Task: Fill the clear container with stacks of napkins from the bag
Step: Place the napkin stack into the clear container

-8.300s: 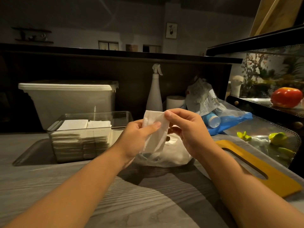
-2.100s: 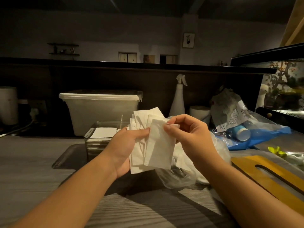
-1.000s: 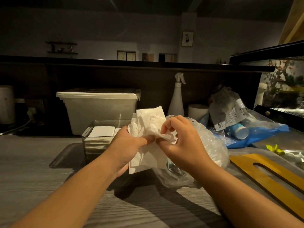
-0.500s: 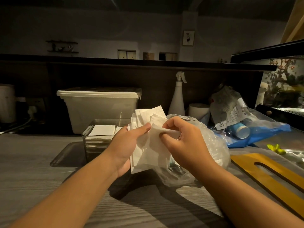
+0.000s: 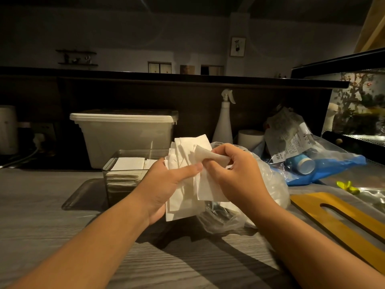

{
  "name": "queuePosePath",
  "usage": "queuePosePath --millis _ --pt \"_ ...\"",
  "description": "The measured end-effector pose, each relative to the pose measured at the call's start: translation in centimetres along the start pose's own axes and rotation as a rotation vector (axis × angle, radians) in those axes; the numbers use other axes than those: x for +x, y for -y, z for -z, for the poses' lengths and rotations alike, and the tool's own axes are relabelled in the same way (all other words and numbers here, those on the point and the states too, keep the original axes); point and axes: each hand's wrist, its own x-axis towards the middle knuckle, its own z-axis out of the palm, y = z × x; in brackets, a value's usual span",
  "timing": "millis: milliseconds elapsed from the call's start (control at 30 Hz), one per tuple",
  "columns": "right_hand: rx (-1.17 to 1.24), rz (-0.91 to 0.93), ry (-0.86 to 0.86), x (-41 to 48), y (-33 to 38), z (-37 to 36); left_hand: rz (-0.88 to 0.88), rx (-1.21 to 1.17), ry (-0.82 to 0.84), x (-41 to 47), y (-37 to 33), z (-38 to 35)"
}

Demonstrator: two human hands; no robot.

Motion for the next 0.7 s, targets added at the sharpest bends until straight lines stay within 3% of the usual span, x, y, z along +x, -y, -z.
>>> queuePosePath --millis 367,533,700 --pt "-0.231 0.138 0.069 0.04 0.03 0.08 -0.017 0.142 -0.09 0.64 0.56 0.72" --pt "-0.193 0.114 0.058 0.11 0.35 0.24 0.035 0.034 -0.061 0.47 0.12 0.54" --pt "-0.052 0.039 0.049 0.19 0.3 0.27 0.05 0.012 -0.133 0.45 -0.09 0.65"
